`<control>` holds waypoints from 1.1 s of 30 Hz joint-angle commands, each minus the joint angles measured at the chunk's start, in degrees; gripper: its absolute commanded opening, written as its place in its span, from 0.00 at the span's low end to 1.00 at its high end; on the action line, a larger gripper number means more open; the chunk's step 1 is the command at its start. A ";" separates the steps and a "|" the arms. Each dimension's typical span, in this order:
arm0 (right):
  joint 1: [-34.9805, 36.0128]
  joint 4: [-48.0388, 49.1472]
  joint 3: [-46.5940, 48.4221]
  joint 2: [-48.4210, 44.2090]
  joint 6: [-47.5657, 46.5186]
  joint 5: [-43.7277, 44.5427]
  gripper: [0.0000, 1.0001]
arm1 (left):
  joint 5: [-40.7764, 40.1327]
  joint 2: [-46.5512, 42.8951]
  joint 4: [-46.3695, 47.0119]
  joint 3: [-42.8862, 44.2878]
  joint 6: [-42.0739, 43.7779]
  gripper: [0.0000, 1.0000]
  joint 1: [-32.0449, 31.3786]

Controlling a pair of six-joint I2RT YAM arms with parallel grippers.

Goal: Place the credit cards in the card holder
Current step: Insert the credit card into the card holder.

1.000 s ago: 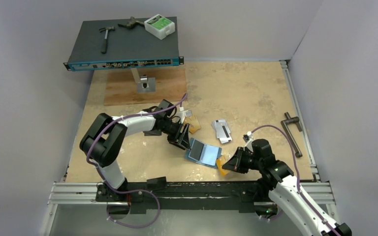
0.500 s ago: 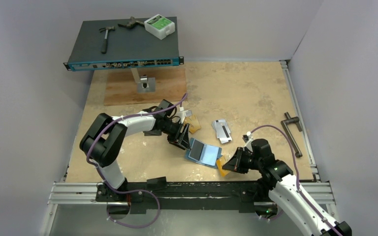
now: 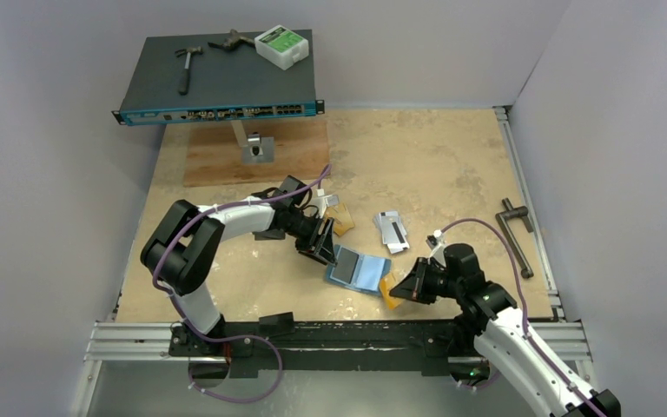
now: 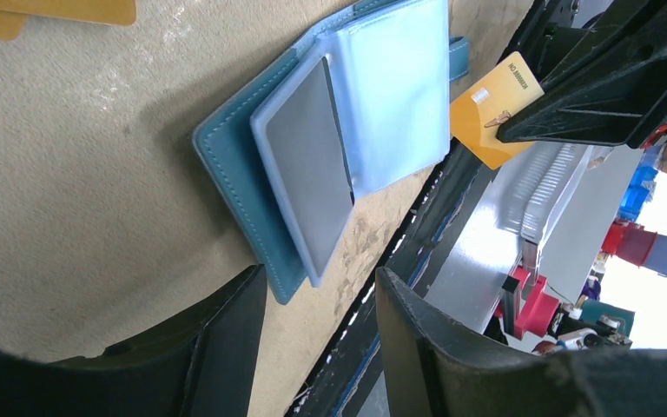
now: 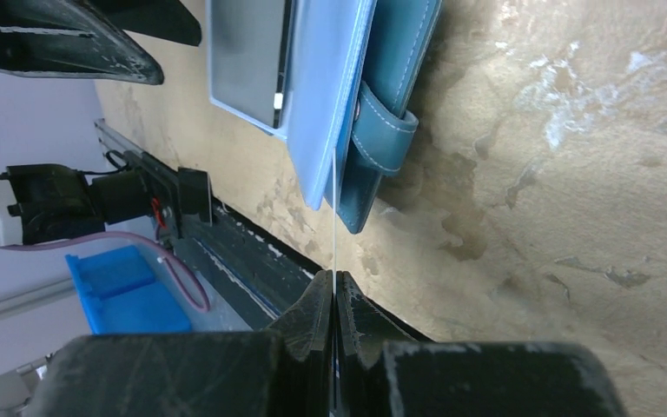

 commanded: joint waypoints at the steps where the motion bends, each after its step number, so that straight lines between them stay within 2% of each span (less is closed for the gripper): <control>1: -0.08 5.73 -0.33 0.49 0.82 -2.93 0.00 | 1.44 -1.20 0.03 1.88 0.57 0.48 -0.13; 12: -0.10 6.78 0.25 0.58 1.34 -3.43 0.00 | 1.69 -1.11 0.00 1.95 0.57 0.48 -0.16; 20: -0.13 19.41 -1.26 6.43 4.42 -5.59 0.00 | 1.97 -1.01 0.12 1.90 0.44 0.48 -0.12; 24: -0.10 22.35 -1.03 10.87 3.77 -5.69 0.00 | 1.97 -0.94 -0.03 1.88 0.48 0.48 -0.12; 29: -0.14 22.75 -0.98 13.33 2.76 -5.19 0.00 | 2.30 -0.85 -0.06 1.99 0.42 0.48 -0.12; 33: -0.14 19.32 -0.13 11.88 1.81 -3.52 0.00 | 2.24 -0.61 -0.06 1.99 0.48 0.48 -0.12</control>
